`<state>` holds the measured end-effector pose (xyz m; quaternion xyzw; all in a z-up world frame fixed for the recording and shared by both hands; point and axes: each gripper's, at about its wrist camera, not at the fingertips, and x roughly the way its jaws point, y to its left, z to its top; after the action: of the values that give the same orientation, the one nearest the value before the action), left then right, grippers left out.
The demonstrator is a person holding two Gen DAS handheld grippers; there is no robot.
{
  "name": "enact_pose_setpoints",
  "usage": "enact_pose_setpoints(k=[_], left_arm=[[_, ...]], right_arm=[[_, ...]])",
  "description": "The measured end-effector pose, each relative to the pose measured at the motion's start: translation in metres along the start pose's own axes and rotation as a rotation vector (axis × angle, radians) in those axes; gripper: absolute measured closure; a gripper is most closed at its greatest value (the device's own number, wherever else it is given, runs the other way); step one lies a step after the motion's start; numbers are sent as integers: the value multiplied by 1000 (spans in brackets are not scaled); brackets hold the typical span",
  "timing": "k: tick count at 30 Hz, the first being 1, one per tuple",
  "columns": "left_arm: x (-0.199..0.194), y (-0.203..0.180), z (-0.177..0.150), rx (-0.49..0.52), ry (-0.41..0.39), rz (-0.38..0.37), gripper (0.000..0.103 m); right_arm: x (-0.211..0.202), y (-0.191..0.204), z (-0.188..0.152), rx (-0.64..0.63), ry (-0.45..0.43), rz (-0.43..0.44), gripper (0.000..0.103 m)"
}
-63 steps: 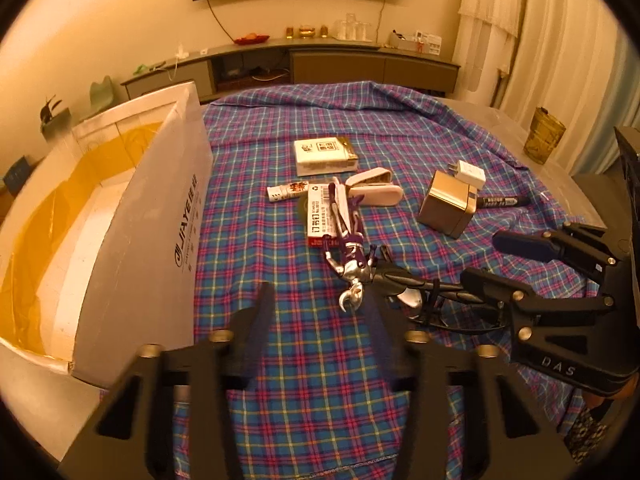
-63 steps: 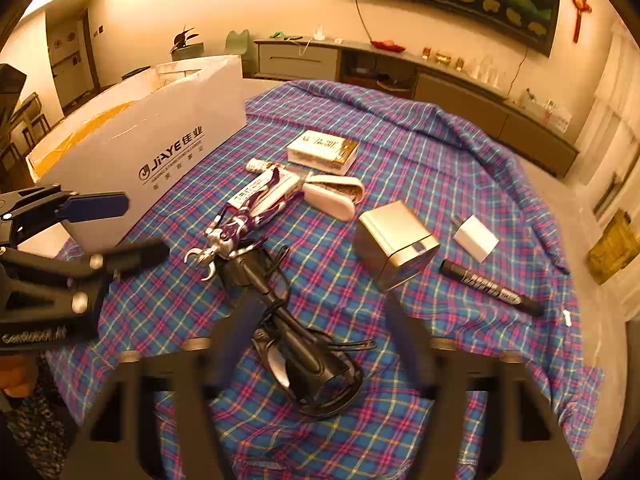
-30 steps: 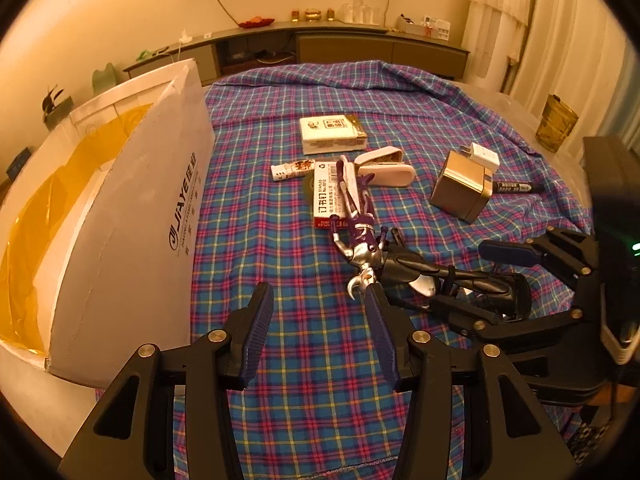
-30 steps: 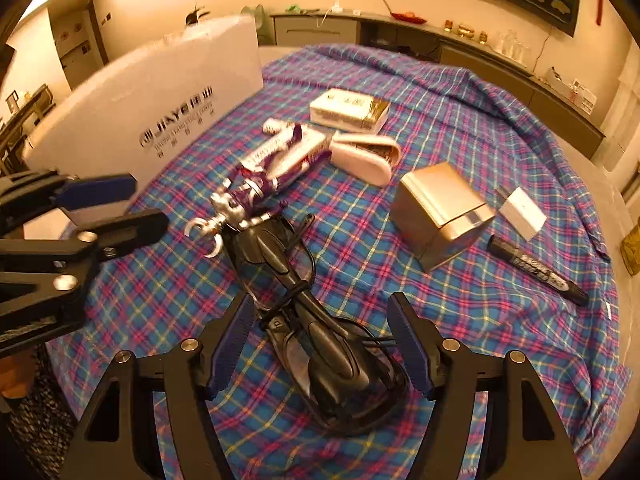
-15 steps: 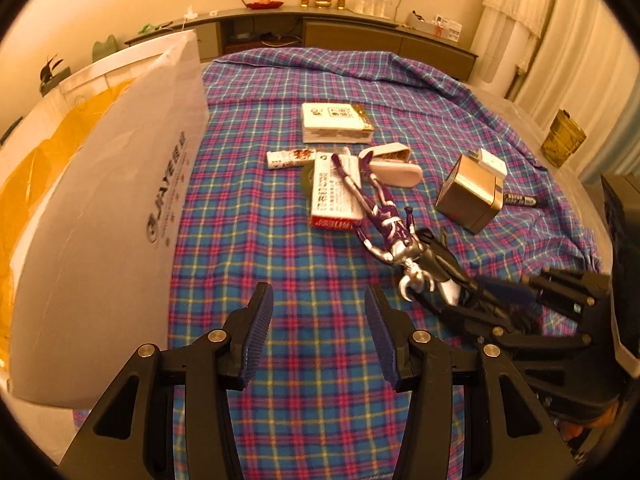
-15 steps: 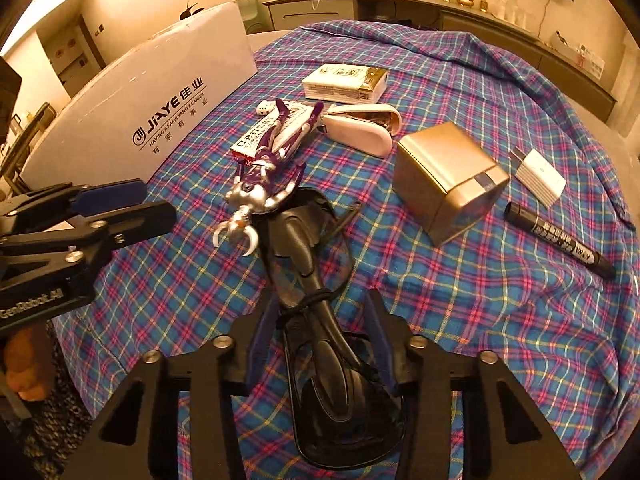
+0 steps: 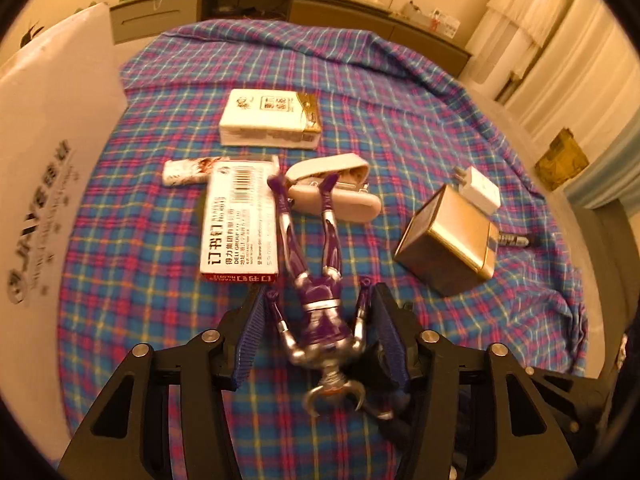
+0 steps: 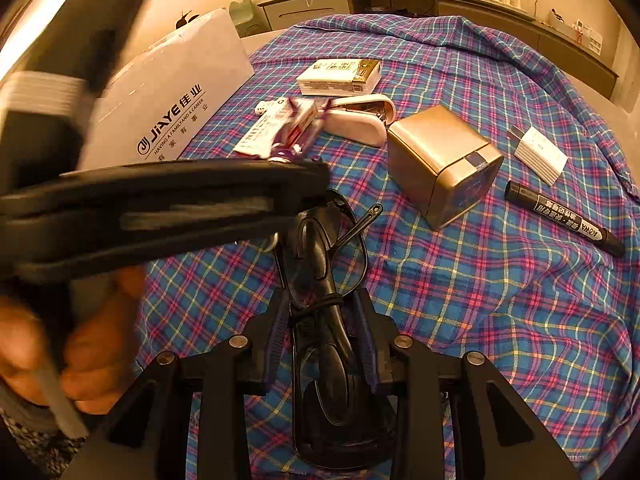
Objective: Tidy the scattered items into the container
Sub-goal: 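Carry the figure and sunglasses with both tools over the white cardboard box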
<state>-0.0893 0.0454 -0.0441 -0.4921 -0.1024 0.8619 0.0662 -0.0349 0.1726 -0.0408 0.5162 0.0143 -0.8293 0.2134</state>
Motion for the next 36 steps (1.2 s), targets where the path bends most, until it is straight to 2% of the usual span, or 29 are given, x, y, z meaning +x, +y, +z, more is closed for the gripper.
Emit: enact_pose_setpoints(k=[2,4,9,11,16,22,26,36], left_arm=[[-2,2,1,3,-6,16,55],[-10,6,2,-11,-21,-9,55],[-49,15,7,-26,-112,-44,55],[-65,17,6,-14,-146,-28,55],[-83,28,-1,0,-169,17,55],[-106,42,-8,-4,-201,12,55],[-126,49,-9,-1,-247,18,55],[-180,97,-8,-83,-345,-10,55]], right_arm=[[1,-1,1,5,-6,6,66],[2,1,3,-8,-6,0,68],[-7,-4,4,8,-29,10,83],[-9,-4,3,6,-36,9,88],[-10,0,2,-14,-40,-7,89],[0,2,7,-8,-56,-41,84],[4,10,10,-36,-52,-41,88],[-48,46,19,-27,-202,-14,88]])
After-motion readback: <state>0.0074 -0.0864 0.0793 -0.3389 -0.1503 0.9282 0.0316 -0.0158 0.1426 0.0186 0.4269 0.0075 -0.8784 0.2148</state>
